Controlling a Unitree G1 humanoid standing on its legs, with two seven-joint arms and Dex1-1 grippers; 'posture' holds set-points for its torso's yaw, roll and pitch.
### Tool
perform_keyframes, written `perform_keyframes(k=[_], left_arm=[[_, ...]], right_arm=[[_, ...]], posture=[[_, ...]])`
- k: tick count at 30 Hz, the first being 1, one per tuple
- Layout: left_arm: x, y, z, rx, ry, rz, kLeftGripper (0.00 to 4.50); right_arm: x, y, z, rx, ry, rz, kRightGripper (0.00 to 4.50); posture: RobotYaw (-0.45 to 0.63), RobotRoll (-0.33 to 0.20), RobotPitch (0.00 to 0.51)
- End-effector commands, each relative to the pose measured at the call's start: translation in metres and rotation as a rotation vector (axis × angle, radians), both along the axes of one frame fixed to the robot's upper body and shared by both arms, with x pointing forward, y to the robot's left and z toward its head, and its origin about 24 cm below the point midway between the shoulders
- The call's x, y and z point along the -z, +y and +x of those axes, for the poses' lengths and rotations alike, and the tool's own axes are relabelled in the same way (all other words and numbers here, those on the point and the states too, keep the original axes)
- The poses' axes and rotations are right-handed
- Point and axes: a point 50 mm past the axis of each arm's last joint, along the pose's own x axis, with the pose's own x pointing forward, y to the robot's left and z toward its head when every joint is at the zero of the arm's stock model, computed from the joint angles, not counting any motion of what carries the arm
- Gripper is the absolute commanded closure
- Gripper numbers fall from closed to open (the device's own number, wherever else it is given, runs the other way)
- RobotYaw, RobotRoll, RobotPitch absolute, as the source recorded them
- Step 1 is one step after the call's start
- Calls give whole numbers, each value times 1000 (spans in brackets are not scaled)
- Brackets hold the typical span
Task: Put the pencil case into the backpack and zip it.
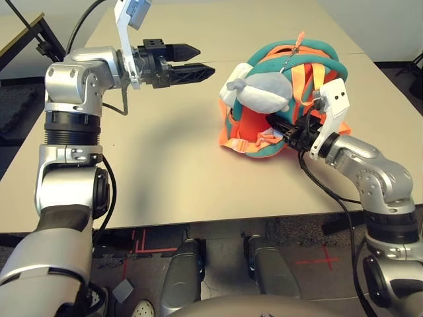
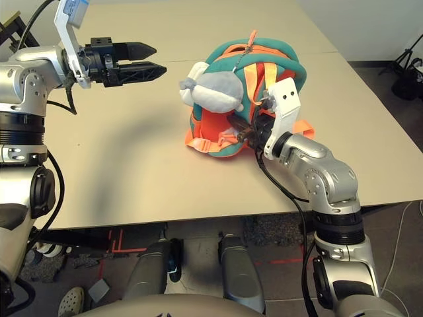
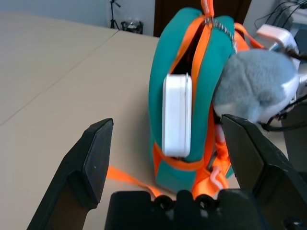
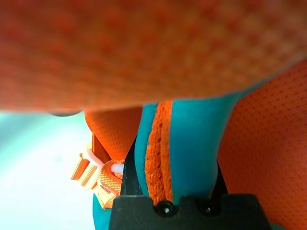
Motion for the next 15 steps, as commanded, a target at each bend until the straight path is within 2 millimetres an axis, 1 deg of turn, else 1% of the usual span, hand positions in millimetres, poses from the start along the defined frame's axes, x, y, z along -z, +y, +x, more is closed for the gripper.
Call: perform_keyframes(k=[1, 5, 6, 8, 9, 10, 12, 13, 15], left_arm=[[7, -3, 1, -5, 16, 20, 0], [9, -7, 2, 2, 21, 15, 0], [9, -7, 3, 1, 21, 15, 371], [9, -8, 5, -12, 16, 12, 873], [9, -8, 5, -15, 14, 12, 562], [10, -8, 6, -17, 13, 11, 476], [10, -9, 6, -12, 17, 6, 0], [10, -10, 6, -9, 20, 0, 0], [10, -12, 7, -9, 23, -10, 420]], right_arm=[[13, 2, 0, -6, 64, -25, 4215], [13, 1, -2, -3, 64, -27, 4215], [13, 0, -2, -1, 64, -27, 4215], [13, 0, -2, 1, 64, -28, 4215], [13, 0, -2, 1, 63, -28, 4215], [12, 0, -2, 2, 63, -28, 4215], [12, 0, -2, 2, 63, -28, 4215], [12, 0, -2, 2, 63, -27, 4215], [12, 0, -2, 1, 63, -27, 4215]], posture=[[-118, 0, 126], [-122, 0, 125], [-122, 0, 125], [-127, 0, 125], [-126, 0, 125], [-126, 0, 125], [-126, 0, 125], [-126, 0, 125], [-126, 0, 125]])
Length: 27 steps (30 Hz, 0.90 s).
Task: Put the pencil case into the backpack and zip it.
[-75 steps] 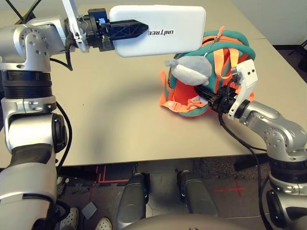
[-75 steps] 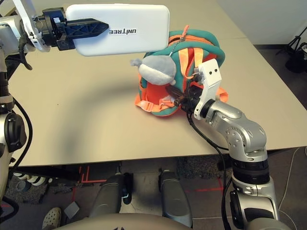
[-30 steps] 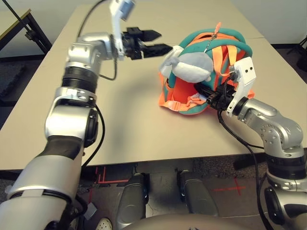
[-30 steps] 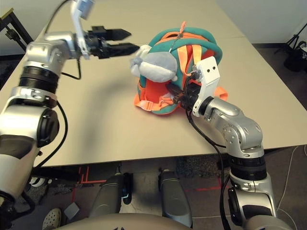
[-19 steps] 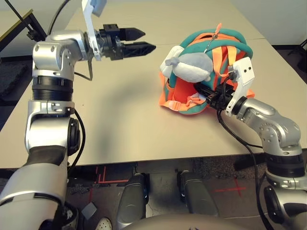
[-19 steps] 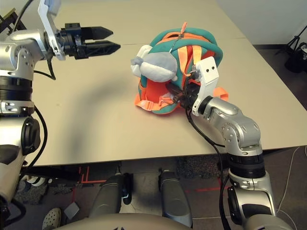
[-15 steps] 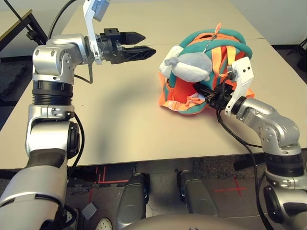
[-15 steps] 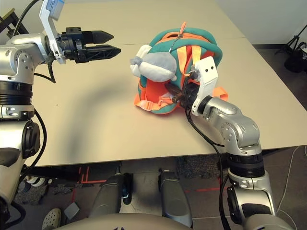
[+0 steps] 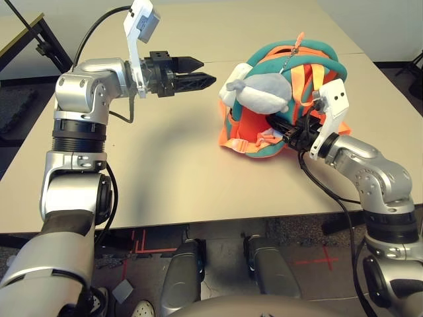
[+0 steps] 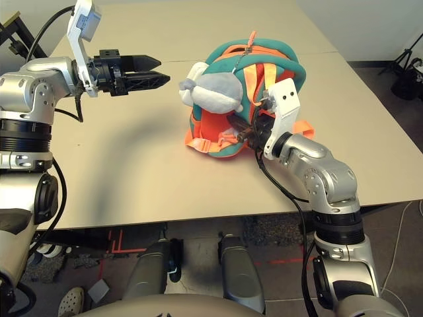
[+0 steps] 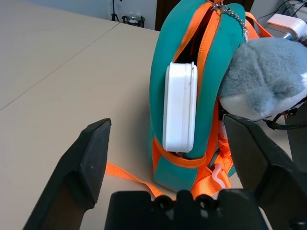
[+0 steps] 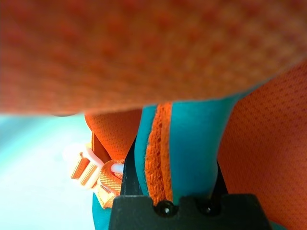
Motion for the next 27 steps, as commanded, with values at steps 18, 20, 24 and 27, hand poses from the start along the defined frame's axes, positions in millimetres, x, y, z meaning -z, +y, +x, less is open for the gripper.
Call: perform_keyframes(k=[18, 20, 24, 27], left_arm=[[15, -35, 11, 82, 40, 33, 4500], [19, -41, 16, 80, 29, 63, 4500], [28, -67, 25, 114, 38, 89, 4500], [37, -85, 30, 129, 39, 113, 4500]], right_arm=[[13, 0, -3, 7, 62, -27, 4215], [14, -1, -3, 10, 62, -27, 4215], [14, -1, -3, 14, 62, -27, 4215], [14, 0, -3, 13, 61, -26, 4215]], posture=[[-143, 0, 125], [-148, 0, 124], [-148, 0, 122], [-151, 0, 122]])
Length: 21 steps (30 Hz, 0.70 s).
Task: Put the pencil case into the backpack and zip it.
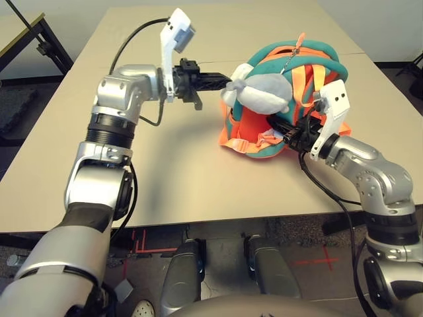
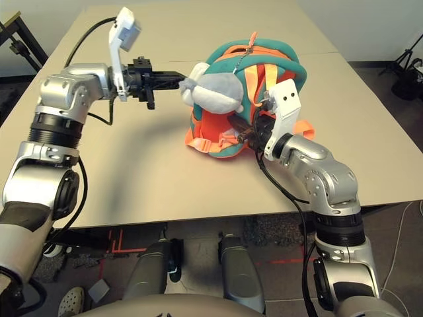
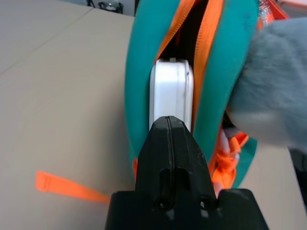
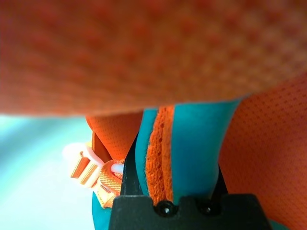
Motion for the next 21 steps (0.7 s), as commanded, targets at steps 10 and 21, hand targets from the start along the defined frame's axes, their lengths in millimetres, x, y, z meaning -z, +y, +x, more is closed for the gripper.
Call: perform_keyframes(k=[10, 21], left_arm=[[-3, -8, 0, 53, -29, -8, 4500], [-70, 42, -33, 67, -113, -101, 2381]], right_arm=[[14, 5, -2, -2, 66, -15, 4215], [17, 6, -1, -14, 78, -17, 4215]], posture=[[-152, 0, 135], [-126, 0, 140]])
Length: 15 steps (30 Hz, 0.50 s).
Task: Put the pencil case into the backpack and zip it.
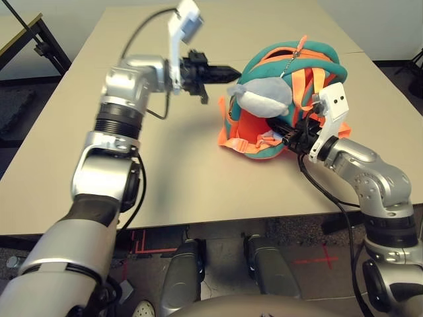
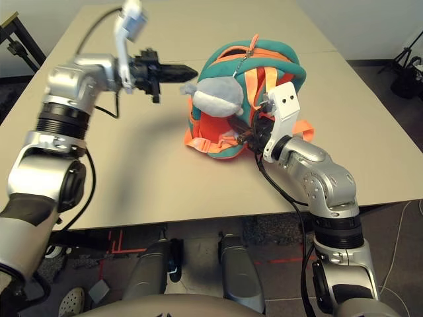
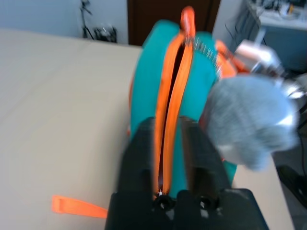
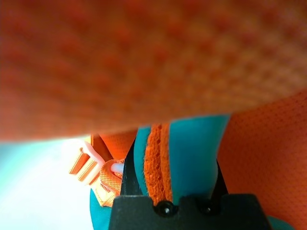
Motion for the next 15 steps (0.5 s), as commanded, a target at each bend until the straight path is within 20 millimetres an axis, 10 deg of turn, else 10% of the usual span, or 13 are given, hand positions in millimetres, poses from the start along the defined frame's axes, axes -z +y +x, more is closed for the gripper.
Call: perform_keyframes(k=[1, 6, 15], left_arm=[[-12, 0, -12, 38, -22, 3, 1971], [-8, -7, -28, 80, -62, 118, 14], [7, -30, -36, 148, -61, 189, 0]], right_arm=[[14, 3, 0, -16, 70, -23, 4215], [15, 3, 1, -22, 72, -25, 4215], [15, 2, 1, -19, 71, -26, 4215]], posture=[[-124, 0, 141], [-120, 0, 139], [-128, 0, 133]])
